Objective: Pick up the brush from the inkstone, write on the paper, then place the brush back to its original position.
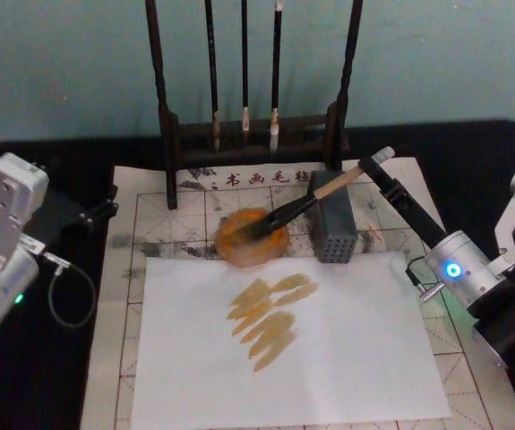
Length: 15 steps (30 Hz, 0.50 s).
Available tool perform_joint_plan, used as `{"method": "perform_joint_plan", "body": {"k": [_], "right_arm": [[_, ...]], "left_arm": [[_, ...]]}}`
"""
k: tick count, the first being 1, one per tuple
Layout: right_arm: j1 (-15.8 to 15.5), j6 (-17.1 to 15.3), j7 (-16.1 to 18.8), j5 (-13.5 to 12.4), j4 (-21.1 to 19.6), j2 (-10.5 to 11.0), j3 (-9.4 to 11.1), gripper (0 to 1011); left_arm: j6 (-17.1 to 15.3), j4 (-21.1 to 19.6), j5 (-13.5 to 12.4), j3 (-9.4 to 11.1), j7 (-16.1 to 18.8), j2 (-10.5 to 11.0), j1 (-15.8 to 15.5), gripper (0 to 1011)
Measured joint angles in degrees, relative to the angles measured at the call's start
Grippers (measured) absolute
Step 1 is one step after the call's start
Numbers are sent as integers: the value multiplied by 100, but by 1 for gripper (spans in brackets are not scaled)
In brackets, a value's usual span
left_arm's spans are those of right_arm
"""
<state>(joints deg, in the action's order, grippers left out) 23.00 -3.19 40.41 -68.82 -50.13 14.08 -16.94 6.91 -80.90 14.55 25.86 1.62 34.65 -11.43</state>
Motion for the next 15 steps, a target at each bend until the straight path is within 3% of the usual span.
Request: {"method": "perform_joint_plan", "body": {"k": [15], "right_arm": [[0, 0, 0, 0, 0, 0, 0, 174]], "left_arm": [[0, 0, 0, 0, 0, 0, 0, 1001]]}}
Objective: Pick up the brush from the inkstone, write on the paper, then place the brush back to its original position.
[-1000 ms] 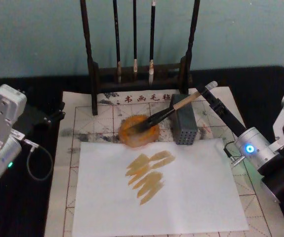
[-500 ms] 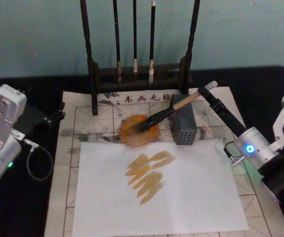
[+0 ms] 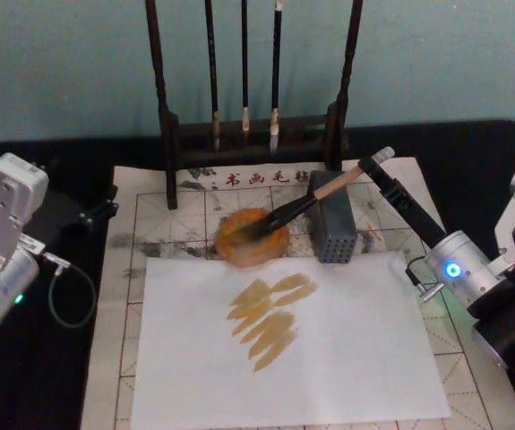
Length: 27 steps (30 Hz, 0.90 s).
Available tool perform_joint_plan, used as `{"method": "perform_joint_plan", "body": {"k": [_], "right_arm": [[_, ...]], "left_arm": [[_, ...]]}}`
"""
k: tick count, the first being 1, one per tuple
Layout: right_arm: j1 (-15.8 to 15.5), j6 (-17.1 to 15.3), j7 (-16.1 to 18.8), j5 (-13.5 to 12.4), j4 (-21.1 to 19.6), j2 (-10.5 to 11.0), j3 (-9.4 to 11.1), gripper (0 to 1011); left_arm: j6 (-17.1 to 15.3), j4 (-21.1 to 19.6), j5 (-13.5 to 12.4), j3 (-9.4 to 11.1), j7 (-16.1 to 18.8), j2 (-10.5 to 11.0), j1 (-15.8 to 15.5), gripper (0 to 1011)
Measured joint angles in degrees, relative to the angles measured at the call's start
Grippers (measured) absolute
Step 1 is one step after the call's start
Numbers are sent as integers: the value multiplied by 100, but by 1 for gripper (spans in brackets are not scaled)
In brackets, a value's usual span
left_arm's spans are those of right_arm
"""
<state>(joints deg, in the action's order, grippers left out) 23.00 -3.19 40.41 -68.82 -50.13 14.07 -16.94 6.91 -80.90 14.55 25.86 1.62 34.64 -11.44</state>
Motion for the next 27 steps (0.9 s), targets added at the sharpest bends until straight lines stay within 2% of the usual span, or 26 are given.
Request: {"method": "perform_joint_plan", "body": {"k": [10, 20, 27], "right_arm": [[-51, -62, 49, -68, -116, 40, 10, 175], [-200, -131, 113, -269, -509, 157, 4, 174], [-292, -96, 131, -301, -808, 295, -114, 174]], "left_arm": [[0, 0, 0, 0, 0, 0, 1, 1001], [0, 0, 0, 0, 0, 0, 0, 1001], [0, 0, 0, 0, 0, 0, 0, 1001]]}}
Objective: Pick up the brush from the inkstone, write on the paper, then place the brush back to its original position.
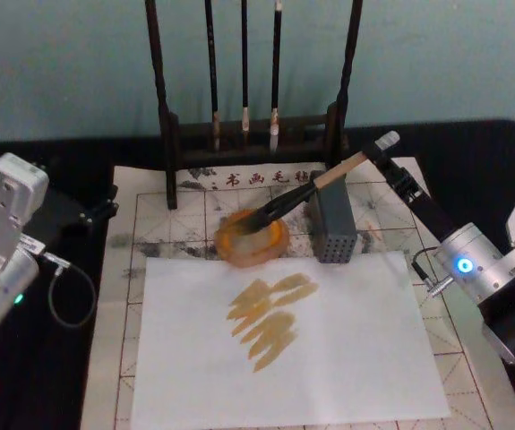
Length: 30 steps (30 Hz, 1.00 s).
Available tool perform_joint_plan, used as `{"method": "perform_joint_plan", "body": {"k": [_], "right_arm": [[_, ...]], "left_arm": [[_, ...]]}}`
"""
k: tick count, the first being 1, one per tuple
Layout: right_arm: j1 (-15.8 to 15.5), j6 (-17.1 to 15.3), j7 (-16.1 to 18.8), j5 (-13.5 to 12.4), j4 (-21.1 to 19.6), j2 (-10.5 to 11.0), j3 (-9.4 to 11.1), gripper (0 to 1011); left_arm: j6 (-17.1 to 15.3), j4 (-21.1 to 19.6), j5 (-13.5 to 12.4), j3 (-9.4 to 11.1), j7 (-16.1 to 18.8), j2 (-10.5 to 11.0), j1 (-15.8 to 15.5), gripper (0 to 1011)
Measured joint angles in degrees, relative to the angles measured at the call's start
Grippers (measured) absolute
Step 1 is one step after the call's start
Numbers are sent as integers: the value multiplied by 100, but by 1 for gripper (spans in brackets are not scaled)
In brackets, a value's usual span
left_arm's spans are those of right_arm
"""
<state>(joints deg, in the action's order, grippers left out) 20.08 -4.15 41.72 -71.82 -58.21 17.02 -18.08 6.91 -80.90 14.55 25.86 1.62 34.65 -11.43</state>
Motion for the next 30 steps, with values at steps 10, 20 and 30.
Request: {"method": "perform_joint_plan", "body": {"k": [10, 20, 30], "right_arm": [[-54, -42, 55, 51, -351, 178, -306, 175], [-59, -127, 77, 139, -614, 290, -621, 175], [70, -79, -19, 482, -770, 423, -1003, 174]], "left_arm": [[0, 0, 0, 0, 0, 0, 0, 1001], [0, 0, 0, 0, 0, 0, 0, 1001], [0, 0, 0, 0, 0, 0, 0, 1001]]}}
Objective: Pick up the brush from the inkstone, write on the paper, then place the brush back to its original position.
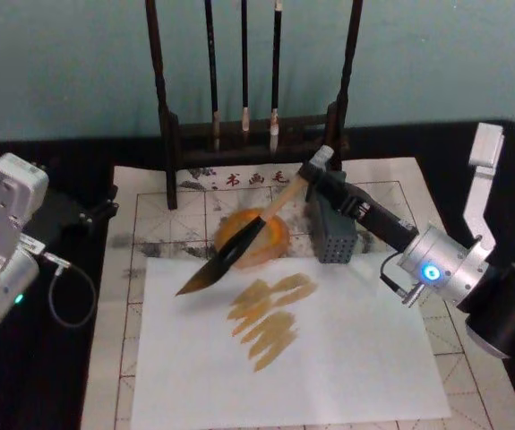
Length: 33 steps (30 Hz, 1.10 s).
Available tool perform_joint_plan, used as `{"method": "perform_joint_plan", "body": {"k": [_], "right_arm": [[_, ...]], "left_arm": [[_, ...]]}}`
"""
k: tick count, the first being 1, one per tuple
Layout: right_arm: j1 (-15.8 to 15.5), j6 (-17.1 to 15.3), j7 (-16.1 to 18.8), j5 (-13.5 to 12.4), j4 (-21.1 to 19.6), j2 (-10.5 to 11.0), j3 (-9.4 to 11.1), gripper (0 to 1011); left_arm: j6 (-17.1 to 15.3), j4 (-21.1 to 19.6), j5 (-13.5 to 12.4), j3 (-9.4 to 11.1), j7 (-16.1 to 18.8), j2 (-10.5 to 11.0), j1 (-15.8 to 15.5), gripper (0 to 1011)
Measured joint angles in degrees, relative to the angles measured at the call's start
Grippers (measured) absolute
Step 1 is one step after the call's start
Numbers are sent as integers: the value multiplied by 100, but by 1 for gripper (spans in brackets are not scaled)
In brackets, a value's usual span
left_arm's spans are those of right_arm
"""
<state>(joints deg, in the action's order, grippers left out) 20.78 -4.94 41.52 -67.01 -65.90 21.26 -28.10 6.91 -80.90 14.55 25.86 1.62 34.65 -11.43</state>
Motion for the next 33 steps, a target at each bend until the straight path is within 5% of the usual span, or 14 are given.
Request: {"method": "perform_joint_plan", "body": {"k": [9, 33], "right_arm": [[82, 218, -246, 585, -173, 158, -208, 174], [-38, 472, -189, 1091, -563, 356, -141, 174]], "left_arm": [[0, 0, 0, 0, 0, 0, 0, 1001], [0, 0, 0, 0, 0, 0, 0, 1001]]}}
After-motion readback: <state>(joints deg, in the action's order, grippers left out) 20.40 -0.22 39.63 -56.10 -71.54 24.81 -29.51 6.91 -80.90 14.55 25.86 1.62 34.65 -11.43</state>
